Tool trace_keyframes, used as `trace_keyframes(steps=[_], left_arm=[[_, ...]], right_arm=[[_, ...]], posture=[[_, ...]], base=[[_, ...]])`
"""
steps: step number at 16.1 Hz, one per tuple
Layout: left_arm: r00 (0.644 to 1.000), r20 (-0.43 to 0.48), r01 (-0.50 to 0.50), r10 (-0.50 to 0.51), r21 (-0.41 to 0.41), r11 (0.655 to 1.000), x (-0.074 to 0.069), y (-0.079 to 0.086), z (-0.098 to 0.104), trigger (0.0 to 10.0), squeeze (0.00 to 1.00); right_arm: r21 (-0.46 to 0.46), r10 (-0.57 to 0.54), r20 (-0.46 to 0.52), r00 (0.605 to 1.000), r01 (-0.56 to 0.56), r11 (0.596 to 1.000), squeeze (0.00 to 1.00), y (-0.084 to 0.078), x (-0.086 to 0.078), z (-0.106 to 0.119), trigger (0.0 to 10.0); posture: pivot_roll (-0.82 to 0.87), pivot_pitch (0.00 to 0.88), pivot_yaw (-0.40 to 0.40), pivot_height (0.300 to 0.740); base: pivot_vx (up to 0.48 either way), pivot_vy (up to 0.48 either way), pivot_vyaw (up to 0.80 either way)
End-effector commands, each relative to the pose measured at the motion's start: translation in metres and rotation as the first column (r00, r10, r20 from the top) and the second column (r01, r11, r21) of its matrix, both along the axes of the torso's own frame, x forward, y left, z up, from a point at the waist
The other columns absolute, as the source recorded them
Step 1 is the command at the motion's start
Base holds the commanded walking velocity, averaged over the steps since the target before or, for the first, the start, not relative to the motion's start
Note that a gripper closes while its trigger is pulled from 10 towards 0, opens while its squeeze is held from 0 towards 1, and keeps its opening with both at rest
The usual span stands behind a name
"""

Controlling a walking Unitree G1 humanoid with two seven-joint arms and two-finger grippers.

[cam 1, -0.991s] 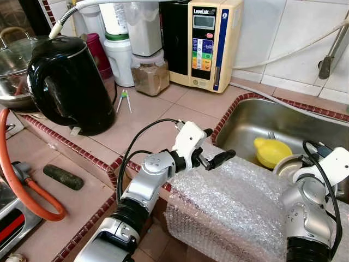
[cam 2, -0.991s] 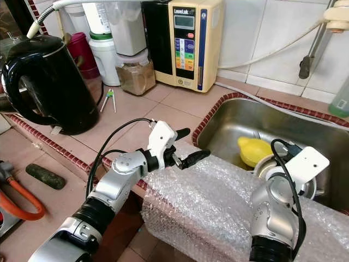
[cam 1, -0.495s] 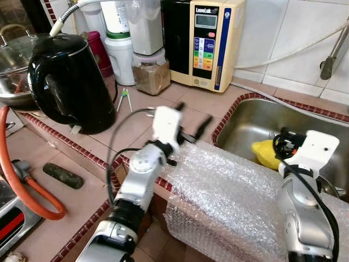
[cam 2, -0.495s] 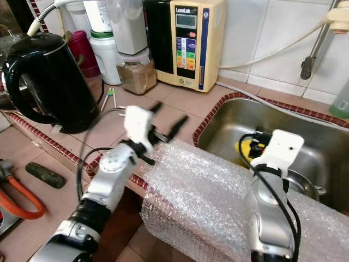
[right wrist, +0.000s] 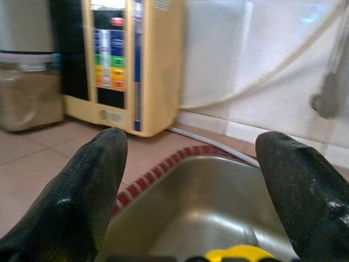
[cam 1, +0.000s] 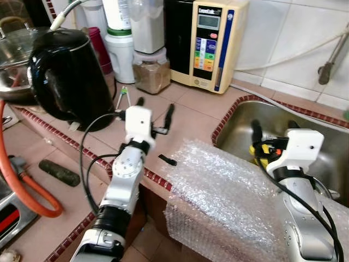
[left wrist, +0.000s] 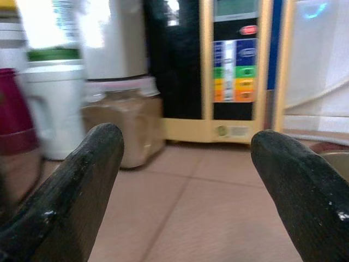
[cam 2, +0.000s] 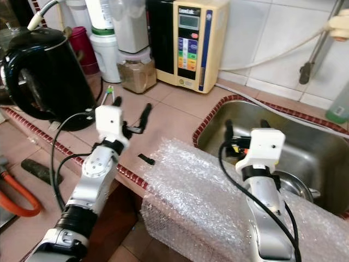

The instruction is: Kitchen organization

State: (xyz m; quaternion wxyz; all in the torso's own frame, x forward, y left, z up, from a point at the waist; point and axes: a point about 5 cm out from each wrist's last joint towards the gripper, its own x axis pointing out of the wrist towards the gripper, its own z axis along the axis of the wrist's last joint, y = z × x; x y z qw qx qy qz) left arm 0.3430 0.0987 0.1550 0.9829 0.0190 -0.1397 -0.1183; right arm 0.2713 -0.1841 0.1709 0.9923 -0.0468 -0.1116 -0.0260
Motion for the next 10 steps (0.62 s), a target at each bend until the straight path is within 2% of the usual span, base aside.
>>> trace_keyframes(steps=[1, 2, 5, 7, 8, 10], left_arm=[[0.999, 0.033, -0.025, 0.024, 0.022, 0.999, -0.002, 0.007, 0.003, 10.0, 1.0], [0.998, 0.031, -0.054, 0.053, 0.047, 0.997, -0.006, 0.015, -0.001, 10.0, 1.0], [0.994, 0.043, -0.109, 0.104, 0.107, 0.988, -0.024, 0.025, -0.015, 10.0, 1.0], [0.986, 0.052, -0.163, 0.159, 0.086, 0.983, -0.027, 0.036, -0.01, 10.0, 1.0], [0.98, 0.059, -0.195, 0.19, 0.098, 0.976, -0.03, 0.049, -0.007, 10.0, 1.0], [0.977, 0.05, -0.213, 0.208, 0.117, 0.97, -0.034, 0.061, -0.007, 10.0, 1.0]], right_arm=[[-0.024, 0.027, 0.022, 0.999, -0.026, 0.999, 1.0, 0.003, -0.003, 0.005, 10.0], [-0.023, 0.044, 0.026, 0.999, -0.043, 0.999, 1.0, 0.007, -0.004, 0.007, 10.0], [-0.039, 0.092, 0.012, 0.996, -0.092, 0.995, 1.0, 0.016, -0.008, 0.001, 10.0], [-0.012, 0.094, 0.004, 0.996, -0.094, 0.996, 1.0, 0.018, -0.008, -0.001, 10.0], [-0.017, 0.093, 0.004, 0.996, -0.093, 0.996, 1.0, 0.018, -0.01, -0.001, 10.0], [-0.009, 0.072, -0.004, 0.997, -0.072, 0.997, 1.0, 0.016, -0.014, -0.004, 10.0]], posture=[[0.01, 0.0, -0.003, 0.74], [0.02, 0.0, -0.009, 0.74], [0.06, 0.0, -0.022, 0.74], [0.07, 0.0, -0.022, 0.74], [0.07, 0.0, -0.022, 0.74], [0.07, 0.0, -0.023, 0.74]], base=[[0.0, 0.0, 0.0], [0.0, 0.0, 0.0], [0.0, 0.0, 0.0], [0.0, 0.0, 0.0], [0.0, 0.0, 0.0], [0.0, 0.0, 0.0]])
